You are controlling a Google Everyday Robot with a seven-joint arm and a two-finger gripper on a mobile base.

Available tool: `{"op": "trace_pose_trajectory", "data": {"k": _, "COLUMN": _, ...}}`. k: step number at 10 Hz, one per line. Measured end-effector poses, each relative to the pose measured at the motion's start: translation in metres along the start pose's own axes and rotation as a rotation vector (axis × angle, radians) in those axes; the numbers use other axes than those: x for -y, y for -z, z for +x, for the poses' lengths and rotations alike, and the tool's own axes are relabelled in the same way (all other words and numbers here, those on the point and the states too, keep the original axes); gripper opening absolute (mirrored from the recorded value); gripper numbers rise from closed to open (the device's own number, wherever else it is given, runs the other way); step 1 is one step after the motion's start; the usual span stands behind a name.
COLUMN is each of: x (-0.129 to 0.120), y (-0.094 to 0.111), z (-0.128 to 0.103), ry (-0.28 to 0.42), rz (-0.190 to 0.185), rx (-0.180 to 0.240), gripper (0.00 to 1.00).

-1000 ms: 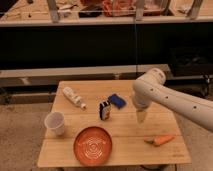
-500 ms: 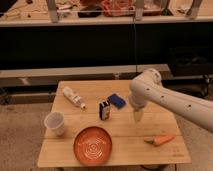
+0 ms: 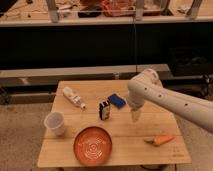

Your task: Knock the eraser over

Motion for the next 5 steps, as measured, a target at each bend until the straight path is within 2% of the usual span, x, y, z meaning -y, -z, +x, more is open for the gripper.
{"op": "trace_pose_trajectory", "data": {"k": 5, "x": 0.0057, "y": -0.0061, "z": -0.0064, "ry": 0.018, "rz": 0.008, "rx": 0.024, "gripper": 0.8}}
